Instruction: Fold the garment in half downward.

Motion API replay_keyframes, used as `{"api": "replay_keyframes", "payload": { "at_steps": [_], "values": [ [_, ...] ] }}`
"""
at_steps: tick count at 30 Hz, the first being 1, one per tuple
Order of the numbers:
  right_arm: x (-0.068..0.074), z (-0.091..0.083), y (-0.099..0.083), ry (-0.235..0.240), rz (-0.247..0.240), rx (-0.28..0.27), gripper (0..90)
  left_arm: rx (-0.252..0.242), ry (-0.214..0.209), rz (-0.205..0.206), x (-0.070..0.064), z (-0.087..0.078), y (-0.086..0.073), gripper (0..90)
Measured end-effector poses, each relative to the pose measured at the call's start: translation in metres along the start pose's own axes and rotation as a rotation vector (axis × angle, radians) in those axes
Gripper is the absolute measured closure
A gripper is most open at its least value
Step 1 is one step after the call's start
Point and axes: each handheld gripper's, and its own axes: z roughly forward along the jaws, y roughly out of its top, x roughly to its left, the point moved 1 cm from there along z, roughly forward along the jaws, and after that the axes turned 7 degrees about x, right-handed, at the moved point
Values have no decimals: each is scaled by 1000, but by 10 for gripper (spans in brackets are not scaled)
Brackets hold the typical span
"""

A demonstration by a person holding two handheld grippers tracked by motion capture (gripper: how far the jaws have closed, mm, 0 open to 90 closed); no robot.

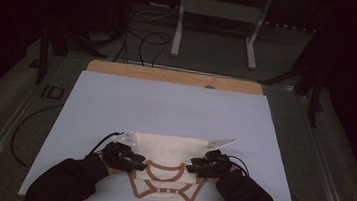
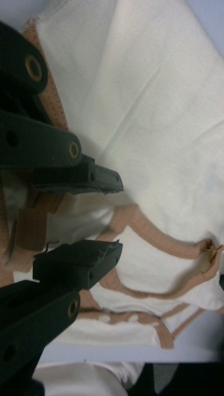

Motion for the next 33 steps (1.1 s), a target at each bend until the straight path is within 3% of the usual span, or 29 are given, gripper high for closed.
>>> {"api": "replay_keyframes", "payload": {
  "at_steps": [3, 5, 8, 12, 17, 18, 23, 33],
  "values": [
    [-4, 3, -3, 13, 35, 26, 654, 14, 2, -3, 1, 2, 1, 712],
    [-4, 4, -3, 20, 37, 33, 658, 20, 5, -3, 2, 5, 2, 751],
    [-3, 8, -4, 41, 32, 49, 760, 40, 9, 7, 2, 10, 1, 804],
    [-3, 9, -4, 40, 31, 52, 817, 40, 10, 4, 2, 11, 2, 876],
    [1, 6, -1, 23, 13, 44, 871, 36, 9, 4, 2, 11, 3, 893],
    [2, 5, 0, 14, -6, 43, 876, 23, 13, 3, 1, 9, 3, 894],
    [3, -1, 2, 6, -8, 17, 879, -7, 10, 5, 0, 2, 5, 897],
    [22, -26, 4, 12, -57, -55, 879, -41, 6, 48, -16, -14, 6, 897]
  ]
}}
